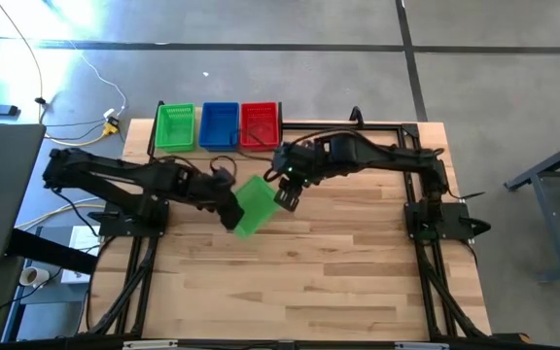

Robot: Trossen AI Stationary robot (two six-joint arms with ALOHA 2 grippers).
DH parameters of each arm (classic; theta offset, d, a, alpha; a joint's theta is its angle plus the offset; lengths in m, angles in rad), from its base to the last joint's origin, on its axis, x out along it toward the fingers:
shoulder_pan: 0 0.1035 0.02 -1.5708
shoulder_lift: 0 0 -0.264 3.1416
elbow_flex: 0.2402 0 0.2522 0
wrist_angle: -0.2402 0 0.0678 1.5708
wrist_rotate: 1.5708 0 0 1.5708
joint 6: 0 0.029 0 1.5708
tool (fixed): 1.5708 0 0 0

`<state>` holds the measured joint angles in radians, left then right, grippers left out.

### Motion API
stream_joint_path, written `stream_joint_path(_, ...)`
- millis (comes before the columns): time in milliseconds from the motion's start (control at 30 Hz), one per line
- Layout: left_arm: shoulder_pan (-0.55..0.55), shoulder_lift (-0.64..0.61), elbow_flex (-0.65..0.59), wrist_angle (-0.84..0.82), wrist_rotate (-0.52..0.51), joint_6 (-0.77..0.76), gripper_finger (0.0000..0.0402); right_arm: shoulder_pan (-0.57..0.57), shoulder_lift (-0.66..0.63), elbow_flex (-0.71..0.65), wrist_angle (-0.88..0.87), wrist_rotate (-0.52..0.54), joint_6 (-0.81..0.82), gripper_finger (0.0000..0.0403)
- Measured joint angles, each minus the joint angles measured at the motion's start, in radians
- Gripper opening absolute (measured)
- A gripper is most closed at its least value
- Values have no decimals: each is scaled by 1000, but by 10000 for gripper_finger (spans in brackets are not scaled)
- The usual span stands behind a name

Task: Stack baskets on shelf by color
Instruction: Stack the green bin on top of the green bin on the shelf

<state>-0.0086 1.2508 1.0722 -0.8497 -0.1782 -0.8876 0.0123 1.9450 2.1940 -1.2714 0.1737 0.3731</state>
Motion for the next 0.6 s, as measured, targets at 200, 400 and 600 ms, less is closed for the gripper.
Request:
stream_joint_path(200,7,-135,0,-49,-133,-27,0,-28,0,68,-19,60,11,145)
stream_joint_path(400,39,-267,0,-108,-249,-29,0,-55,0,77,-69,122,22,145)
stream_joint_path(600,94,-377,0,-153,-369,-14,0,-62,1,76,-162,225,68,145)
